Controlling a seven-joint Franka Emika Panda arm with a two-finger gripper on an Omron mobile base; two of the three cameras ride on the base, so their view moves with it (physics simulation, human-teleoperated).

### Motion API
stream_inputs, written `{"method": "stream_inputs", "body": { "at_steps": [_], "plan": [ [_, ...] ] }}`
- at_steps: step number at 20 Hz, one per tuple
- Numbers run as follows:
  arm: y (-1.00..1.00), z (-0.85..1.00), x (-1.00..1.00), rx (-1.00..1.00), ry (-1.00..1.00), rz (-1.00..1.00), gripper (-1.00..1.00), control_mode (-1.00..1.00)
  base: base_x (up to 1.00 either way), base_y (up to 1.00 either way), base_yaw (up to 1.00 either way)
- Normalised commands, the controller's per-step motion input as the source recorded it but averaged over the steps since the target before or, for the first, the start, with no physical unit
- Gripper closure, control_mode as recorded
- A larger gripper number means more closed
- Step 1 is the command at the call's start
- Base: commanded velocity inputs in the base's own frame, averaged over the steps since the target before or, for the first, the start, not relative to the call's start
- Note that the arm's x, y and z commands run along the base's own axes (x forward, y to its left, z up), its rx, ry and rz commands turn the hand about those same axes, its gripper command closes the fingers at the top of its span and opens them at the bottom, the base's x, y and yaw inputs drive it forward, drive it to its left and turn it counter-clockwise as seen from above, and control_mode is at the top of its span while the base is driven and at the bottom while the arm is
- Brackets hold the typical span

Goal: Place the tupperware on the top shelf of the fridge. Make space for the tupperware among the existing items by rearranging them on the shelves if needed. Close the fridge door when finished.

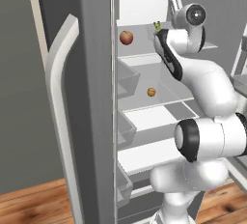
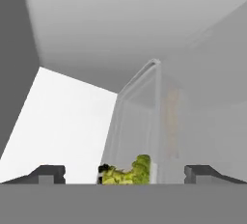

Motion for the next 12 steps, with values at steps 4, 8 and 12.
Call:
{"method": "stream_inputs", "body": {
  "at_steps": [4, 8, 12],
  "plan": [
    [0.0, 0.54, -1.0, 0.0, -0.1, 0.12, -1.0, -1.0, 0.0, 0.0, 0.0],
    [0.04, 0.13, -1.0, -0.04, 0.08, 0.19, -1.0, -1.0, 0.0, 0.0, 0.0],
    [0.12, 0.0, -1.0, -0.02, 0.26, 0.24, -1.0, -1.0, 0.0, 0.0, 0.0]
  ]
}}
